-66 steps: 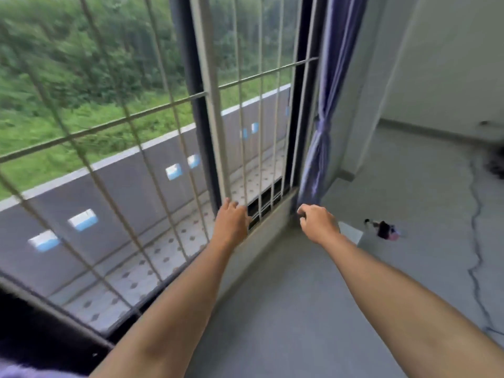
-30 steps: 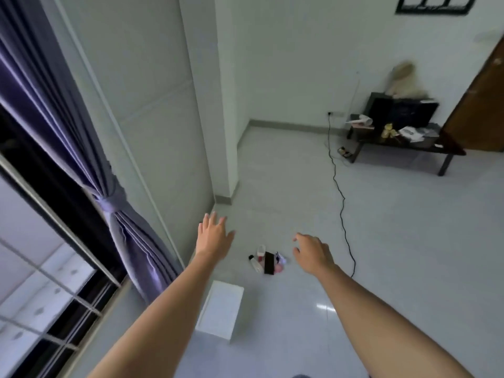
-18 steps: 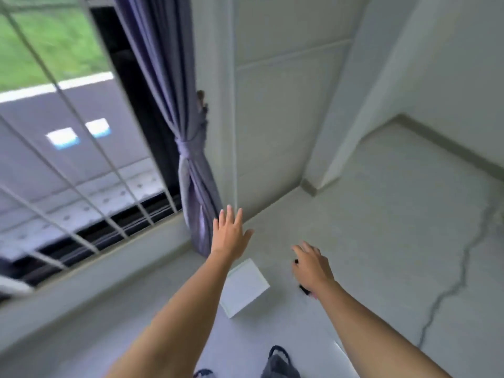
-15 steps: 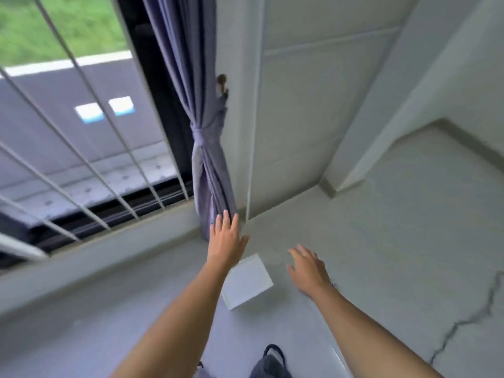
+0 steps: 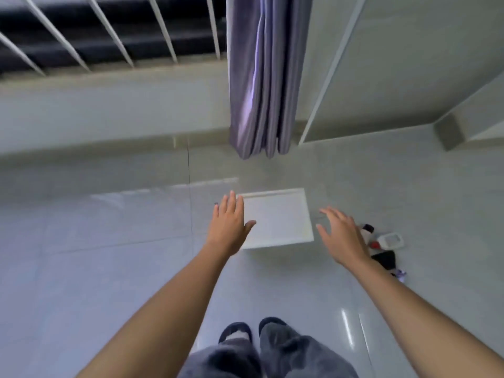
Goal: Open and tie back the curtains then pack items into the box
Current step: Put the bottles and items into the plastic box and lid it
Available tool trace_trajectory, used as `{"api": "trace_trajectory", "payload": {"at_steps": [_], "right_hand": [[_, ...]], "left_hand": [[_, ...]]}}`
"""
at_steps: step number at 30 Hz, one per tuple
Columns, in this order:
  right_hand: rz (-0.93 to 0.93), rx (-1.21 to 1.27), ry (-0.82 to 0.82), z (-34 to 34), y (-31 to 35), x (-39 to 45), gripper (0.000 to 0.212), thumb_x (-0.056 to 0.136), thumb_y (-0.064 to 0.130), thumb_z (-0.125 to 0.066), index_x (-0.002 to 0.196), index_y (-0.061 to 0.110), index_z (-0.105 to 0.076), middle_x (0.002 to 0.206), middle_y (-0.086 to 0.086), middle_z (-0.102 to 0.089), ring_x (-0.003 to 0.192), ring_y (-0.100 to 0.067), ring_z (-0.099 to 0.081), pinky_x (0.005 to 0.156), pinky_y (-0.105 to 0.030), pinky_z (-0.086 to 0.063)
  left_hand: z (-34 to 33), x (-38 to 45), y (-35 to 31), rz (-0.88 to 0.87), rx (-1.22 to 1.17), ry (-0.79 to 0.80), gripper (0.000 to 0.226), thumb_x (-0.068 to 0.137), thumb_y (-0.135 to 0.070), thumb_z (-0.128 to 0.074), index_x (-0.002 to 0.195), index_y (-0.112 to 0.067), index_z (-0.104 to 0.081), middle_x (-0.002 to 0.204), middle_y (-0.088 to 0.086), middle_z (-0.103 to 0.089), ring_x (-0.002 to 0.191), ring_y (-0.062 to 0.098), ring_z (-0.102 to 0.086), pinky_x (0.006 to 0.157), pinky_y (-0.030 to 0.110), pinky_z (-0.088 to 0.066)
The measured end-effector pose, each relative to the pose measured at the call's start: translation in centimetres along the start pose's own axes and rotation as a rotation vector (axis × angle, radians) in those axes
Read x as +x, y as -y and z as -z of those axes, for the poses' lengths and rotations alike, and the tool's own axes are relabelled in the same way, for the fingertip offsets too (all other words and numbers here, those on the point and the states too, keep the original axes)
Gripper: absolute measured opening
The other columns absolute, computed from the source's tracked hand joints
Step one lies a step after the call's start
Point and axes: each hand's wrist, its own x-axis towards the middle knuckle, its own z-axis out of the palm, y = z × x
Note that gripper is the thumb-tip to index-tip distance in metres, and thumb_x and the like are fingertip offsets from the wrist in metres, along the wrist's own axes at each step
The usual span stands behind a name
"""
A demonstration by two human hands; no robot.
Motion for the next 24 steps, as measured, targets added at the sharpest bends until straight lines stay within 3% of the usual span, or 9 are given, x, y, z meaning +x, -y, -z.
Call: {"api": "trace_trajectory", "payload": {"at_steps": [4, 11, 16, 18, 19, 21, 24], "right_hand": [[0.069, -0.039, -0.055, -7.4, -2.6, 7.8, 0.049, 0.094, 0.029, -0.055, 0.138, 0.008, -0.047, 0.142, -0.014, -0.048, 0.126, -0.035, -0.045, 0.103, -0.043, -0.041], [0.129, -0.061, -0.243, -18.2, -5.0, 16.4, 0.07, 0.097, 0.049, -0.042, 0.151, 0.012, -0.017, 0.159, -0.01, -0.02, 0.139, -0.032, -0.034, 0.105, -0.043, -0.037], [0.049, 0.108, -0.33, -21.5, -6.8, 18.2, 0.063, 0.098, 0.041, -0.045, 0.15, 0.013, -0.023, 0.145, -0.018, -0.044, 0.129, -0.039, -0.045, 0.101, -0.04, -0.038], [0.037, 0.127, -0.303, -21.9, -7.1, 17.5, 0.057, 0.101, 0.034, -0.042, 0.151, 0.014, -0.023, 0.14, -0.02, -0.049, 0.125, -0.04, -0.047, 0.097, -0.039, -0.039], [0.027, 0.136, -0.3, -22.0, -7.1, 17.0, 0.055, 0.102, 0.032, -0.04, 0.151, 0.014, -0.022, 0.14, -0.021, -0.05, 0.124, -0.041, -0.047, 0.096, -0.039, -0.039], [0.023, 0.162, -0.323, -22.2, -7.0, 16.4, 0.052, 0.103, 0.027, -0.036, 0.152, 0.014, -0.024, 0.139, -0.022, -0.05, 0.124, -0.042, -0.048, 0.096, -0.04, -0.04], [0.025, 0.142, -0.371, -22.4, -7.0, 16.6, 0.048, 0.104, 0.022, -0.033, 0.151, 0.012, -0.027, 0.132, -0.026, -0.055, 0.118, -0.044, -0.051, 0.092, -0.041, -0.042]], "left_hand": [[-8.1, 7.1, 2.1, -0.062, 0.035, -0.102, 0.073, 0.099, -0.047, -0.032, 0.15, -0.004, -0.004, 0.158, 0.017, 0.003, 0.146, 0.03, 0.0, 0.118, 0.044, -0.006], [-20.3, 14.8, 7.3, -0.118, -0.1, -0.353, 0.076, 0.098, -0.047, -0.035, 0.15, -0.005, 0.001, 0.158, 0.014, 0.006, 0.146, 0.026, 0.003, 0.12, 0.041, -0.006], [-24.1, 16.2, 8.8, -0.089, -0.387, -0.431, 0.067, 0.101, -0.034, -0.034, 0.15, -0.005, 0.002, 0.159, 0.009, 0.006, 0.146, 0.017, 0.005, 0.116, 0.025, 0.001], [-24.2, 16.0, 8.9, -0.094, -0.433, -0.414, 0.064, 0.1, -0.029, -0.035, 0.15, -0.004, -0.003, 0.159, 0.011, -0.003, 0.146, 0.02, -0.003, 0.118, 0.03, -0.007], [-24.1, 15.8, 8.8, -0.076, -0.482, -0.412, 0.06, 0.1, -0.028, -0.036, 0.148, -0.005, -0.01, 0.156, 0.013, -0.014, 0.144, 0.025, -0.016, 0.117, 0.035, -0.018], [-24.1, 14.9, 8.1, -0.016, -0.603, -0.44, 0.047, 0.098, -0.026, -0.039, 0.138, -0.007, -0.025, 0.14, 0.012, -0.039, 0.126, 0.029, -0.043, 0.099, 0.035, -0.038], [-24.7, 14.2, 6.8, 0.028, -0.658, -0.439, 0.047, 0.098, -0.027, -0.041, 0.138, -0.008, -0.025, 0.136, 0.011, -0.043, 0.116, 0.029, -0.05, 0.09, 0.034, -0.04]]}}
